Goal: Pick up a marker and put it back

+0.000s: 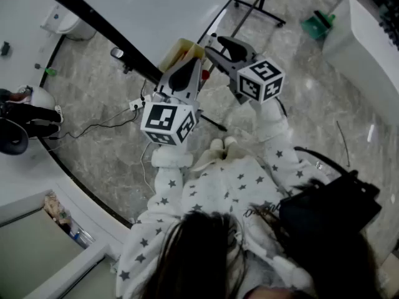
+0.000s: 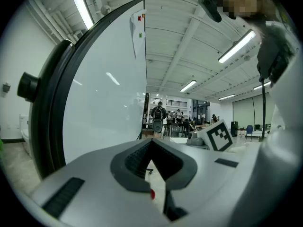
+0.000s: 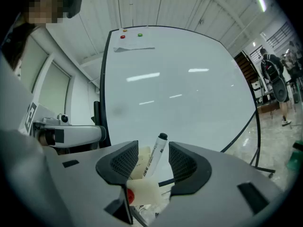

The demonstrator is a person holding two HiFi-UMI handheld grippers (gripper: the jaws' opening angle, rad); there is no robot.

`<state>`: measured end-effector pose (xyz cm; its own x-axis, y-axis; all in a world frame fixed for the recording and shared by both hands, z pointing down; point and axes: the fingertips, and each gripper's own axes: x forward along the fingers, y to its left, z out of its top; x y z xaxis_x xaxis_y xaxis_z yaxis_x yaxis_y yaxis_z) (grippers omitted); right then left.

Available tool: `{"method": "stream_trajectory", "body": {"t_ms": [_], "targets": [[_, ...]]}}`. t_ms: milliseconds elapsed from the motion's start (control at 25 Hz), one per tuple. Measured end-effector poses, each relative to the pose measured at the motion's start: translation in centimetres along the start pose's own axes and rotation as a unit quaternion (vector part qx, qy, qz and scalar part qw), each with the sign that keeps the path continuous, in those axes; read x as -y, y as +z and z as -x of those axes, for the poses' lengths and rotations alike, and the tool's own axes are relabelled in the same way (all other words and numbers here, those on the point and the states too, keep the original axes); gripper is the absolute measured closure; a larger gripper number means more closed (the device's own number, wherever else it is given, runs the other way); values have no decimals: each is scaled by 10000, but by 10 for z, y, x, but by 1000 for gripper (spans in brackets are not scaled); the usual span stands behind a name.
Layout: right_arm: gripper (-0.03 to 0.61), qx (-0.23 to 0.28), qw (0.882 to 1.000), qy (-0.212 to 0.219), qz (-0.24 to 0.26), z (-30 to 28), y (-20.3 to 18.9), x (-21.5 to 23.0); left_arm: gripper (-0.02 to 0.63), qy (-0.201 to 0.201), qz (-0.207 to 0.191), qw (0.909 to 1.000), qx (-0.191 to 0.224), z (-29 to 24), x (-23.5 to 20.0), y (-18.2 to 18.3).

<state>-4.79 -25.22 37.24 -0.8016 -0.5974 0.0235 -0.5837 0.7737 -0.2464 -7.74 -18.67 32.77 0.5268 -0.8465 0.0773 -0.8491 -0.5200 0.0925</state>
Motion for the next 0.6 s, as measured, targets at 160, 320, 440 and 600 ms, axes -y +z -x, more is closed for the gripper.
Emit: {"method": "stream_trajectory", "body": {"t_ms": [160,320,440,600], "targets": [[391,-100,9998,97,-139,-15,-6,2,614,28,38,10000,-13,-3,-2,1],[393,-178,9991,150,-368,-24,-13,4,612,88,1,9999,-50,-3,-5,0],[394,-314,9991,201,-219,-27,-18,1,614,136,-15,9999,-66,-1,-7,0],[477,-211,9994,218,-183,-27,-15,-2,614,154,-19,9998,-92,-1,-8,-1]]}}
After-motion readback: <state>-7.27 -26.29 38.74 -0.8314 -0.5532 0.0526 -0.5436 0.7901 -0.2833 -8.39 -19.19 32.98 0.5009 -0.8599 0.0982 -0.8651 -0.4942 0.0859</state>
